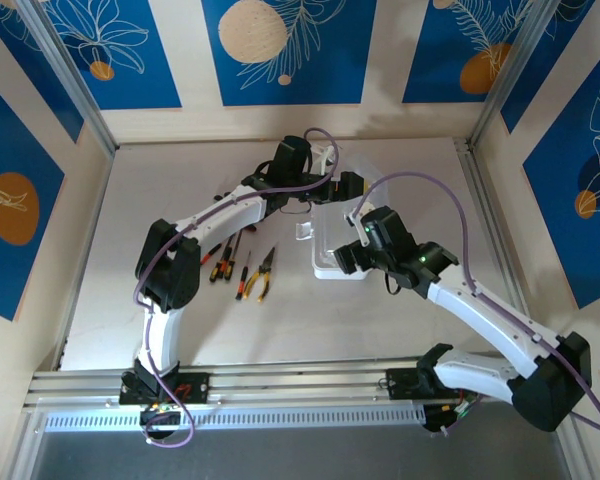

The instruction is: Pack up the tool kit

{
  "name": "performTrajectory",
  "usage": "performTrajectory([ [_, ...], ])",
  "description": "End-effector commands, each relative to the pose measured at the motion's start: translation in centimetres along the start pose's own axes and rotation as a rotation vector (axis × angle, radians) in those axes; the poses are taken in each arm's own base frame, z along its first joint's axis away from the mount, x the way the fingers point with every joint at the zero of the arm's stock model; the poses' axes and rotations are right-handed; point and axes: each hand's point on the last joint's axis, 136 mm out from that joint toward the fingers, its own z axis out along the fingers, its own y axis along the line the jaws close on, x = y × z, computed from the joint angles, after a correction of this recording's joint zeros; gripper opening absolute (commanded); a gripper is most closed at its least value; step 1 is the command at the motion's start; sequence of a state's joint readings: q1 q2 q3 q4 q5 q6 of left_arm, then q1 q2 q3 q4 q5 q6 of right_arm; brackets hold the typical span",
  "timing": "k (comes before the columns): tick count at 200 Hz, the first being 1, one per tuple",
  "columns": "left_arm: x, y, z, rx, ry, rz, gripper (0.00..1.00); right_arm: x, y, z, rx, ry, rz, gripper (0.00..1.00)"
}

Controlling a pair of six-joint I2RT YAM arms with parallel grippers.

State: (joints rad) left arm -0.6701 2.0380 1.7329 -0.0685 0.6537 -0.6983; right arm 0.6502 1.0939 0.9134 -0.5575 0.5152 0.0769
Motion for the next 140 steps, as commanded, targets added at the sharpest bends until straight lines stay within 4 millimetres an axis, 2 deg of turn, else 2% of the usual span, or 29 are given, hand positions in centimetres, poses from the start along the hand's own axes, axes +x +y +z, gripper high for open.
performTrajectory([
  [1, -0.8, -2.7, 0.1, 0.05, -0.009, 0.061, 1.0, -1.3, -0.8, 0.2, 0.063, -0.044, 0.043, 0.99],
  [18, -0.6, -2.7, -0.1, 0.043, -0.004, 0.066, 1.0, -1.7, -1.2, 0.2, 0.088, -0.062, 0.063, 1.0],
  [53, -0.4, -1.5, -1.6, -0.033, 0.002, 0.081, 1.0, -2.4, -1.7, -0.4, 0.106, -0.102, 0.074, 0.88],
  [79, -1.3, -0.2, -4.6, -0.065, -0.04, 0.069, 1.0, -2.5, -1.6, -0.6, 0.095, -0.108, 0.072, 0.81],
  [111, -2.3, 1.7, -9.5, -0.14, -0.096, 0.061, 1.0, -2.4, -1.3, -0.5, 0.081, -0.102, 0.077, 0.78],
  [122, -1.9, 2.7, -10.9, -0.19, -0.09, 0.059, 1.0, -2.4, -1.3, -0.5, 0.079, -0.102, 0.078, 0.77],
  [140, 0.1, 5.6, -12.1, -0.329, -0.032, 0.057, 1.0, -2.6, -1.3, -0.6, 0.08, -0.104, 0.082, 0.77],
])
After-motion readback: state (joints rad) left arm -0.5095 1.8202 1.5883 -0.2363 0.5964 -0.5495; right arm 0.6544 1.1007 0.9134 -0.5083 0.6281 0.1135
